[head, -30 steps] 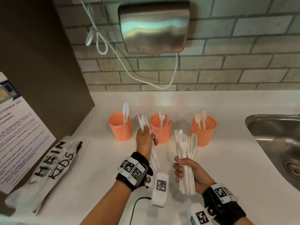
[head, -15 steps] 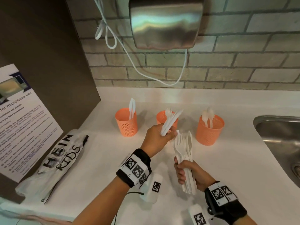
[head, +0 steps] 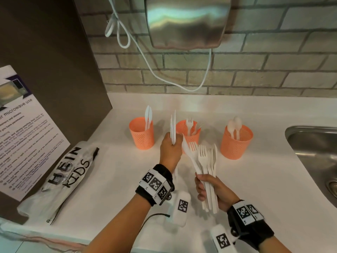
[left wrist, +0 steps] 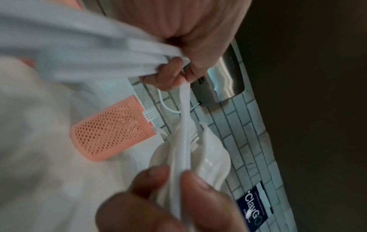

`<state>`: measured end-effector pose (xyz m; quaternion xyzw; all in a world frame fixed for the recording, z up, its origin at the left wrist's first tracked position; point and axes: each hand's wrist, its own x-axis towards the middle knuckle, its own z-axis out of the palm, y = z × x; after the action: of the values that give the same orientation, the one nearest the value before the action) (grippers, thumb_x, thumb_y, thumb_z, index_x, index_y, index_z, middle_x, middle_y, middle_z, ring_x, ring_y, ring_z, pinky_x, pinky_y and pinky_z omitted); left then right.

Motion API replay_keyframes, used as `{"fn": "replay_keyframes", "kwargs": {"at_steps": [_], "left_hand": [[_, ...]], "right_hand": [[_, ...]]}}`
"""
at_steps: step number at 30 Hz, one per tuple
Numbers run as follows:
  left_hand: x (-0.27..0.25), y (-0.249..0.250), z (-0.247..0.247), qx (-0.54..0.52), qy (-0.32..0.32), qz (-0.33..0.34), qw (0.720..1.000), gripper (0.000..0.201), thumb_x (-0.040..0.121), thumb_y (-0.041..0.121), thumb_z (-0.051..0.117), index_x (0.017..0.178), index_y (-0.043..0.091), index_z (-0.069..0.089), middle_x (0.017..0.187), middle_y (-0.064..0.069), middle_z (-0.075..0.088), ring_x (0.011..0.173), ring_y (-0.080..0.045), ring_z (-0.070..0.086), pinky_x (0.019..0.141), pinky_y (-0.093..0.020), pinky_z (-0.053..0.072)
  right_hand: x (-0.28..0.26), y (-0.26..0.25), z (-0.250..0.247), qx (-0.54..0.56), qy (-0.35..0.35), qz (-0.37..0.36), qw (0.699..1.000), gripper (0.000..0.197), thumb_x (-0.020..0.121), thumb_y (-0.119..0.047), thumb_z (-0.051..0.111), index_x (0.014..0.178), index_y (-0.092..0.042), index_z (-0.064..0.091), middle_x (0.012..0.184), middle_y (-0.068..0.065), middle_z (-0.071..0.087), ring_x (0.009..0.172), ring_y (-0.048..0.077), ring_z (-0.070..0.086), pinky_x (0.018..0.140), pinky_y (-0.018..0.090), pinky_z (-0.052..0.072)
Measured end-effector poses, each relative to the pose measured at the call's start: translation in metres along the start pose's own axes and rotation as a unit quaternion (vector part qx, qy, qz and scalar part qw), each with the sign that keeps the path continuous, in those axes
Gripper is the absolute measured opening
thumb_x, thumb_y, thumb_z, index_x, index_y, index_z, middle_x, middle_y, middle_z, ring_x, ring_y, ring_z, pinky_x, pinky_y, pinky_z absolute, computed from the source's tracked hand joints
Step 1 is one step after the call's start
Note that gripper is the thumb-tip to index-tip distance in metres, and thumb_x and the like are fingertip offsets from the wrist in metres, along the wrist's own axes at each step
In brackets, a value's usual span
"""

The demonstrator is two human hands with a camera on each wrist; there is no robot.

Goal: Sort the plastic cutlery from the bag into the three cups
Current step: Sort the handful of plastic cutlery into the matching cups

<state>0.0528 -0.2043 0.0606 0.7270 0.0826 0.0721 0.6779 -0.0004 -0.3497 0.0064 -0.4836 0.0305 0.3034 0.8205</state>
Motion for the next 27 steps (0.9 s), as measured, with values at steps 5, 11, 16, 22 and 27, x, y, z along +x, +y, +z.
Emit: {"fn": "replay_keyframes", "kwargs": {"at_steps": [5, 11, 16, 22, 27], "left_hand": [[-0.023, -0.009, 0.008, -0.078, -0.064, -0.088, 0.991, 0.018, 0.086, 0.021, 0.064, 0.080, 0.011, 0.050, 0.059, -0.001, 0.042, 0.037, -0.006, 0.033, 0.033, -0.015, 0.026], [-0.029, -0.016, 0.014, -0.032, -0.031, -0.051, 0.998, 0.022, 0.093, 0.024, 0.054, 0.073, 0.015, 0.048, 0.056, 0.001, 0.042, 0.045, -0.007, 0.039, 0.042, -0.016, 0.033], [-0.023, -0.012, 0.015, -0.037, 0.023, 0.010, 0.999, 0.016, 0.096, 0.025, 0.046, 0.083, 0.020, 0.052, 0.067, 0.003, 0.053, 0.059, -0.009, 0.050, 0.049, -0.017, 0.039], [-0.004, -0.003, -0.001, -0.143, 0.088, -0.018, 0.986, 0.013, 0.100, 0.024, 0.038, 0.095, 0.013, 0.044, 0.048, 0.007, 0.058, 0.041, 0.000, 0.054, 0.038, -0.015, 0.036], [0.003, -0.009, -0.013, -0.207, 0.097, -0.075, 0.971, 0.021, 0.099, 0.026, 0.038, 0.095, 0.008, 0.049, 0.065, 0.001, 0.049, 0.039, -0.001, 0.047, 0.041, -0.014, 0.039]], "right_hand": [[0.004, 0.000, 0.006, -0.063, 0.061, -0.051, 0.995, 0.014, 0.075, -0.015, 0.063, 0.072, -0.008, 0.052, 0.055, 0.004, 0.051, 0.039, 0.012, 0.041, 0.041, 0.024, 0.038], [0.003, -0.002, 0.011, -0.184, 0.105, -0.123, 0.970, 0.006, 0.088, -0.007, 0.056, 0.082, -0.006, 0.058, 0.055, -0.004, 0.059, 0.042, 0.013, 0.045, 0.048, 0.026, 0.044], [0.003, -0.009, 0.017, -0.214, 0.121, -0.168, 0.955, 0.004, 0.085, -0.005, 0.060, 0.088, -0.009, 0.062, 0.079, 0.010, 0.064, 0.045, 0.014, 0.048, 0.051, 0.027, 0.045], [0.007, -0.001, 0.010, -0.253, 0.151, -0.201, 0.934, 0.009, 0.087, -0.002, 0.057, 0.095, -0.003, 0.054, 0.070, 0.004, 0.066, 0.053, 0.010, 0.057, 0.051, 0.022, 0.046], [0.010, 0.005, 0.009, -0.296, 0.195, -0.290, 0.889, 0.041, 0.076, 0.003, 0.067, 0.101, -0.025, 0.053, 0.091, -0.011, 0.061, 0.083, -0.004, 0.061, 0.073, 0.010, 0.048]]}}
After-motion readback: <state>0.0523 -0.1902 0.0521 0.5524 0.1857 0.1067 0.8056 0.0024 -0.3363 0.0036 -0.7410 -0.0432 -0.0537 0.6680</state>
